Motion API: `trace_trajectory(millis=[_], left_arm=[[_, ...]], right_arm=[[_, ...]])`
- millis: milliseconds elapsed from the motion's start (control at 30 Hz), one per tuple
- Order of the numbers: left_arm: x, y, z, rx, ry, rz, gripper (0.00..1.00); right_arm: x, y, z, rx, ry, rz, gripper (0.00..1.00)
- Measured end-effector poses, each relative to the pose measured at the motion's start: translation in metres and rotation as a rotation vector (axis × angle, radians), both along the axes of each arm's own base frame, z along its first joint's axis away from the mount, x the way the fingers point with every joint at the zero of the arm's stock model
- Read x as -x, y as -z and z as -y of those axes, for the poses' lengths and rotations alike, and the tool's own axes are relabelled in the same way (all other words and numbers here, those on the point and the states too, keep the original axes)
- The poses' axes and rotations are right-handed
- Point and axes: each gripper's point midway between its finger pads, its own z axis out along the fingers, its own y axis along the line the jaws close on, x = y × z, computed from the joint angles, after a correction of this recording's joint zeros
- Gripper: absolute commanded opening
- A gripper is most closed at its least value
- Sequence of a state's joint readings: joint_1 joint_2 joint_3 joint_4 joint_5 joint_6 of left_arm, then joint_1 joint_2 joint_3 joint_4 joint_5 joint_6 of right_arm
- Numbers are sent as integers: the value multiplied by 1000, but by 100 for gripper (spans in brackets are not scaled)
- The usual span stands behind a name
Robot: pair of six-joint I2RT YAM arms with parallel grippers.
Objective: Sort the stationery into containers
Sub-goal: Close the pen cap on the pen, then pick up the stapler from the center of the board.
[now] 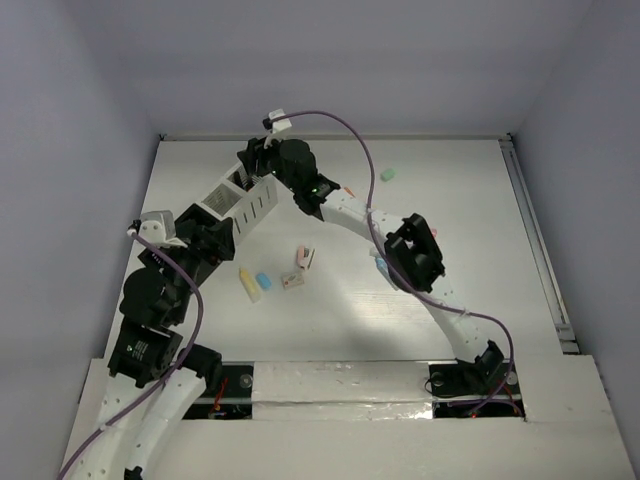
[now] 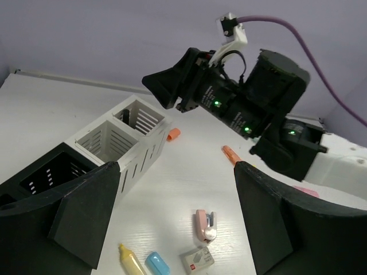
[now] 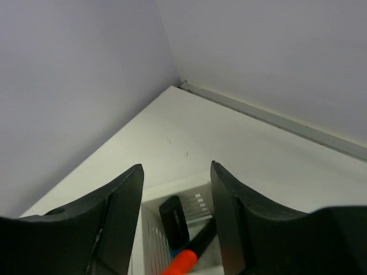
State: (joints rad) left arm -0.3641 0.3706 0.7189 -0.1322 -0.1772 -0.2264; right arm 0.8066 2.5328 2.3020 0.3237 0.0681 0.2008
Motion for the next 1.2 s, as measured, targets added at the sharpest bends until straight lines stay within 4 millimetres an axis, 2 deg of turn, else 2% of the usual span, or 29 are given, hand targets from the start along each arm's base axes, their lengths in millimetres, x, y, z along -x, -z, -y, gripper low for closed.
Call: trace_trajectory(millis=[33,100,133,167,267,333,400,433,467,500,567,600,633,667,733,833,900,1000,1067,1200], left_arm=[[-1,1,1,-2,1,-6,77],[-5,5,3,-9,6,-23,74],[-7,8,4,-12,10,-35,72],[-11,12,6,-16,14,-51,69],[-22,27,16,-22,40,-115,67],[-31,42,25,-25,68,-179,63],[-40,60,36,-26,100,-251,56],[-44,70,42,-24,121,-290,53],[-47,79,49,-17,144,-328,51],[-49,86,53,-14,160,-354,50],[-55,105,71,12,200,-424,50],[-56,113,82,19,219,-453,50],[-57,121,93,16,238,-479,50],[-57,131,106,7,255,-510,52],[-57,154,127,-25,275,-565,56],[-56,200,147,-110,272,-678,66],[-55,231,154,-182,255,-749,70],[-57,262,160,-263,223,-815,71],[-62,273,164,-297,204,-836,71],[-78,280,170,-330,167,-837,70]], right_arm=[[4,-1,4,11,1,-6,40],[12,-4,15,37,9,-17,27],[18,-6,24,50,17,-27,16],[26,-10,35,64,27,-38,10],[48,-20,79,80,83,-88,1],[64,-22,114,85,122,-137,0],[79,-21,157,72,173,-199,0],[85,-17,177,67,199,-234,1],[95,4,198,82,228,-298,7],[97,-5,216,61,253,-299,7],[113,13,244,64,292,-369,25],[125,27,254,71,298,-404,32],[139,41,260,83,294,-437,45],[151,55,265,101,290,-471,51],[173,82,274,141,282,-535,60],[195,108,283,179,269,-596,62],[204,113,289,183,269,-610,63],[212,107,295,167,266,-594,66],[212,100,297,154,263,-577,67],[212,94,296,138,255,-558,67]])
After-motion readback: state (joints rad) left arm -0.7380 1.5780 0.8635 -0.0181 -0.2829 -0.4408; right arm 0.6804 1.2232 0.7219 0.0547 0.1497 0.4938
